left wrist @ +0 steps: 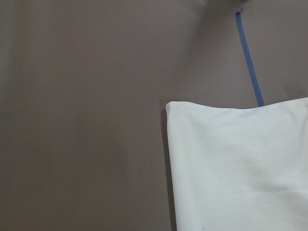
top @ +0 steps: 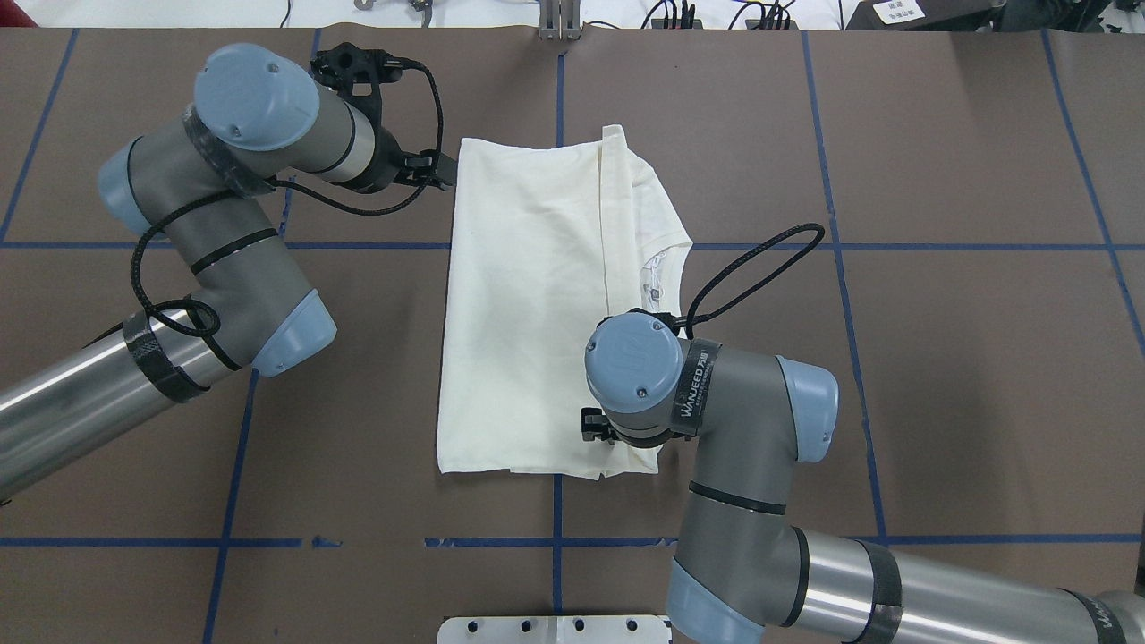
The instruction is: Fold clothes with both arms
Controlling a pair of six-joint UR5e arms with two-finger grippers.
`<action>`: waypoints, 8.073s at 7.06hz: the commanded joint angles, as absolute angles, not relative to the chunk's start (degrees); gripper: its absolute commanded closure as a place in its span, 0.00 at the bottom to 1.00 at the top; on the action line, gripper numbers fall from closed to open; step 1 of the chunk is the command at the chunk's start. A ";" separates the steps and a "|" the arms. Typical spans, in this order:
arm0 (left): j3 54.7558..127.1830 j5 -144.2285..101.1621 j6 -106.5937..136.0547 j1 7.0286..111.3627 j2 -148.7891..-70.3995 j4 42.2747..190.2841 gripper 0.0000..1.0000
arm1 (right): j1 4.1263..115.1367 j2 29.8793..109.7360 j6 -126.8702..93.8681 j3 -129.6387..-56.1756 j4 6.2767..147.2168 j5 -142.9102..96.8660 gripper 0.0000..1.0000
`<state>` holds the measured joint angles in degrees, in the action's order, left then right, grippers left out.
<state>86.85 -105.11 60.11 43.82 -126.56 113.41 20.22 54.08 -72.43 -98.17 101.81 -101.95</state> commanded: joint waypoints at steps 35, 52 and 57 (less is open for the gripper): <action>106.89 -99.58 94.48 18.30 -115.57 101.25 0.27 | 34.01 64.78 -62.75 -112.59 95.19 -109.07 0.00; 109.05 -93.78 93.43 16.17 -114.87 98.19 1.00 | 32.80 64.86 -67.98 -113.73 95.10 -109.07 0.00; 111.10 -94.13 89.38 16.26 -115.66 96.42 1.00 | 20.42 66.88 -106.55 -112.42 86.22 -102.52 0.00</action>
